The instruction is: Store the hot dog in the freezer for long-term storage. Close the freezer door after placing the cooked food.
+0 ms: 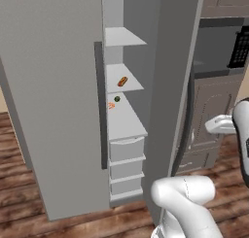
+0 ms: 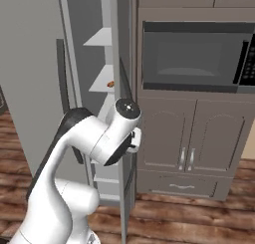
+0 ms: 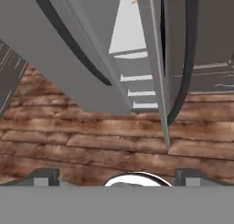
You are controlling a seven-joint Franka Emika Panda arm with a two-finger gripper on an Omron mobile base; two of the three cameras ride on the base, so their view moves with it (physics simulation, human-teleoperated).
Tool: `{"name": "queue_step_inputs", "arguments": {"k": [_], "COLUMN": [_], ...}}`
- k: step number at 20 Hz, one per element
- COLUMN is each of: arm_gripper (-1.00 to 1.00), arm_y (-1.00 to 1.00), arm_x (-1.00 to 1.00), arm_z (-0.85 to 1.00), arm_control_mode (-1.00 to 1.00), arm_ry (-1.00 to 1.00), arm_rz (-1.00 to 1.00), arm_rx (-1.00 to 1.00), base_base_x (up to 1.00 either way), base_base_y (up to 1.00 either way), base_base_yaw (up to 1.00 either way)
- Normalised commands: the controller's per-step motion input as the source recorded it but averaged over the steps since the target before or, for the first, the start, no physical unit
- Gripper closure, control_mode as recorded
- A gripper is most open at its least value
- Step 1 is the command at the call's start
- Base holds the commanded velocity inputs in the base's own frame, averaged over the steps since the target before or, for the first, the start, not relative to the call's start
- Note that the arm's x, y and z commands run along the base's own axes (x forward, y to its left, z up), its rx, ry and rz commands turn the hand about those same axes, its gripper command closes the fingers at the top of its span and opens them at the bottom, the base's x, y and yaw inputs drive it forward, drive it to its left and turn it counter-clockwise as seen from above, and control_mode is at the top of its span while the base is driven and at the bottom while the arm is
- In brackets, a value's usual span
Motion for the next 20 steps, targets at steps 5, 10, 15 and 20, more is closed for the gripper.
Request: {"name": "queue_step_inputs", "arguments": {"k": [5,10,15,20], "arm_gripper": [-1.00,-1.00,-1.00,-1.00], "arm_y": [-0.49,-0.04,-0.01,0.00], "arm_x": [0.29,0.19,0.35,0.76], "arm_z": [-0.05,-0.05,-0.02,-0.09], "arm_control_mode": [-1.00,-1.00,-1.00,-1.00], "arm_ry": [-0.28,-0.05,-0.11,-0.24], "arm_rz": [0.06,0.00,0.01,0.09], "arm_rx": [0.00,0.00,0.00,0.00], "base_base_x": [0.00,0.00,0.00,0.00], "base_base_y": [0.00,0.00,0.00,0.00], "base_base_yaw": [0.00,0.00,0.00,0.00]}}
